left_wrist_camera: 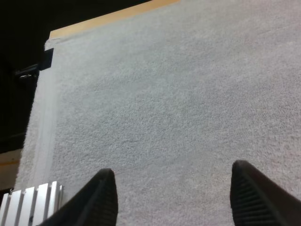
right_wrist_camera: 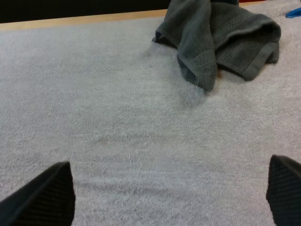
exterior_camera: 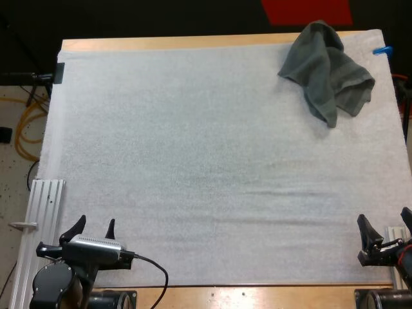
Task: Pick towel from pile fold and stack
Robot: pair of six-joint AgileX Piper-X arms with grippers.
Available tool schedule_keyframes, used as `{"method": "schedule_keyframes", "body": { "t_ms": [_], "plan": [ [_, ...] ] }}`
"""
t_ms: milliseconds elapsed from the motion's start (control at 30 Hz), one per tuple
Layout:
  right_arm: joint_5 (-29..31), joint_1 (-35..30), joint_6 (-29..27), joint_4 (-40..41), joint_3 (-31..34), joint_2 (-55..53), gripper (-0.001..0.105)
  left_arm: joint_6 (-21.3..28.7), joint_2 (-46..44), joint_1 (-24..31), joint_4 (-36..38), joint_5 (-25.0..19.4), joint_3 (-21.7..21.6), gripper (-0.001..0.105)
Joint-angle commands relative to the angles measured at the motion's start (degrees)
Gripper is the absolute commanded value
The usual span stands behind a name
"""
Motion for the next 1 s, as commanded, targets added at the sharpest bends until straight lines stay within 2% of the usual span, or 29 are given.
{"method": "schedule_keyframes", "body": {
  "t_ms": [0,367,500,700,833,967],
  "plan": [
    [-0.1,0.0,-0.4,0.0,-0.1,-2.2,0.080,-0.6,-7.9,0.2,-0.6,0.6,-0.2,0.051],
    [-0.1,0.0,-0.3,0.0,-0.1,-2.2,0.080,-0.6,-7.9,0.2,-0.6,0.6,-0.2,0.051],
    [0.0,0.0,0.4,0.3,-0.5,-2.0,0.080,-0.6,-6.7,0.2,-0.6,2.9,-0.3,0.051],
    [3.0,0.0,1.9,2.3,-5.5,2.1,0.080,-0.6,2.2,0.2,-0.6,11.5,-4.2,0.051],
    [3.5,0.0,1.9,2.8,-10.3,7.3,0.080,-0.6,9.8,0.2,-1.1,16.6,-9.6,0.051],
    [3.4,0.0,0.9,2.8,-14.5,12.4,0.080,-0.6,16.7,0.2,-1.8,24.2,-15.0,0.051]
  ]
}}
